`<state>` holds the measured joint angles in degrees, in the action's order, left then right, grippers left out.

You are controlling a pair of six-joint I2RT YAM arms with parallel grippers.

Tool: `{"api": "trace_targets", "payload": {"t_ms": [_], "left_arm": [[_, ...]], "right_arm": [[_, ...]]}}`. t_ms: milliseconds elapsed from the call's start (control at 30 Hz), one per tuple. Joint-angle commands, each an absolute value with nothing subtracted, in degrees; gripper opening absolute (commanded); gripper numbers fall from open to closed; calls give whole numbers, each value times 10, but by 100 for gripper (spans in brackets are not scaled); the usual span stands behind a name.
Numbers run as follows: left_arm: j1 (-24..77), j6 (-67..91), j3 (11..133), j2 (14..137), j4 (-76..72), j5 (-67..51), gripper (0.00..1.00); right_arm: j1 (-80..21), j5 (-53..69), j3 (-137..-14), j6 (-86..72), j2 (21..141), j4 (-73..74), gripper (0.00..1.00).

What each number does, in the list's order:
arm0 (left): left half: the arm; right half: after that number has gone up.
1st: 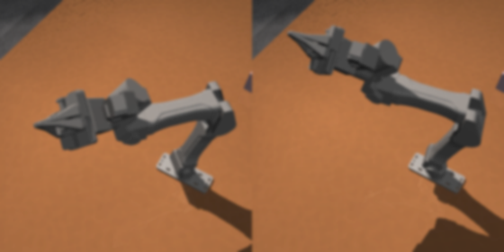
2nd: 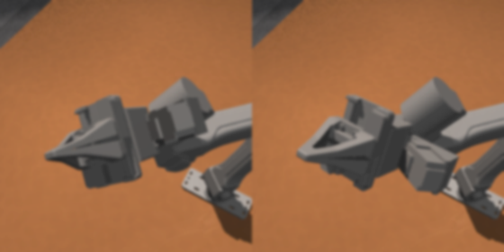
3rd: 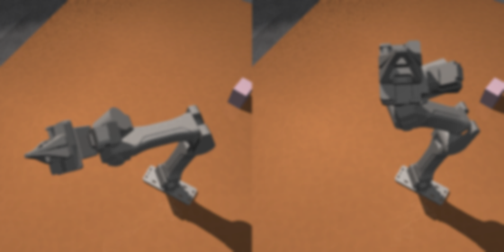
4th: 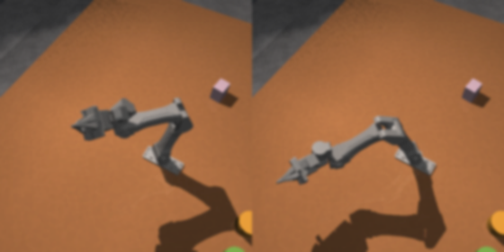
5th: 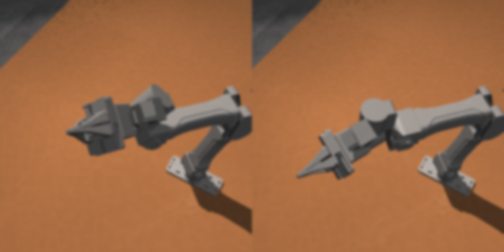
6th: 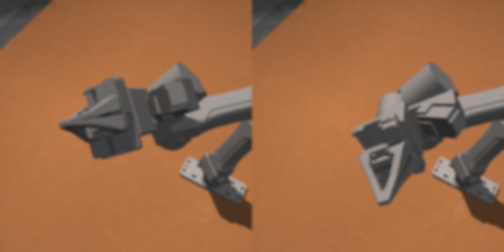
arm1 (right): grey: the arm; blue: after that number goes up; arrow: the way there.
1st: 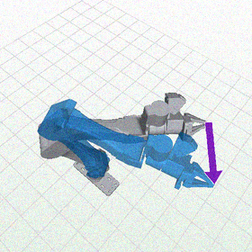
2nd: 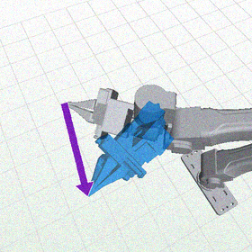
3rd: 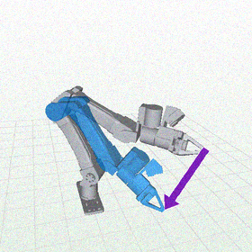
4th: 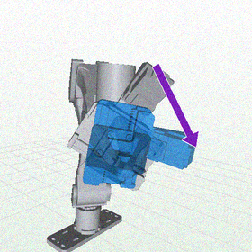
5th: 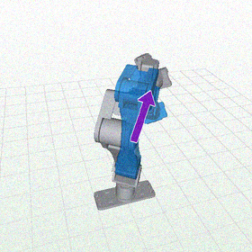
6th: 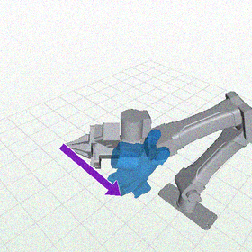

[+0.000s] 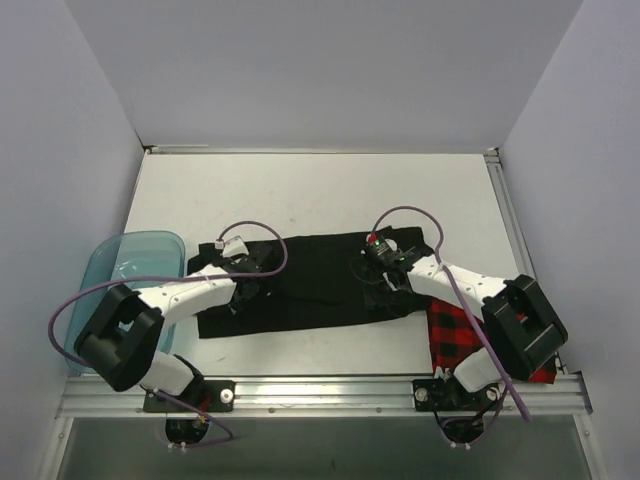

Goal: Fold and stack the long sleeve shirts
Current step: Fold the shirt

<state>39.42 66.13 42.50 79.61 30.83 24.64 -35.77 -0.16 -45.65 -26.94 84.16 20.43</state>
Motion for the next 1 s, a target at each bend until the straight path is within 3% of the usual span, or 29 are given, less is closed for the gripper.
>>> {"api": "trace_targets", "payload": {"t_ms": [0, 400, 667, 833, 967], "left_arm": [[359, 620, 481, 861, 278, 258, 96], [258, 411, 716, 1127, 278, 229, 97], [212, 270, 950, 1255, 272, 230, 97], [183, 250, 1048, 1279, 261, 177, 98], [184, 252, 1038, 1200, 261, 166, 97]], "right_arm": [[-377, -5, -447, -286, 869, 222, 47], [-472, 96, -460, -351, 912, 200, 45], [-615, 178, -648, -374, 1023, 173, 45], [-636, 136, -701, -350, 1029, 177, 46], [-602, 58, -662, -302, 945, 227, 47]]}}
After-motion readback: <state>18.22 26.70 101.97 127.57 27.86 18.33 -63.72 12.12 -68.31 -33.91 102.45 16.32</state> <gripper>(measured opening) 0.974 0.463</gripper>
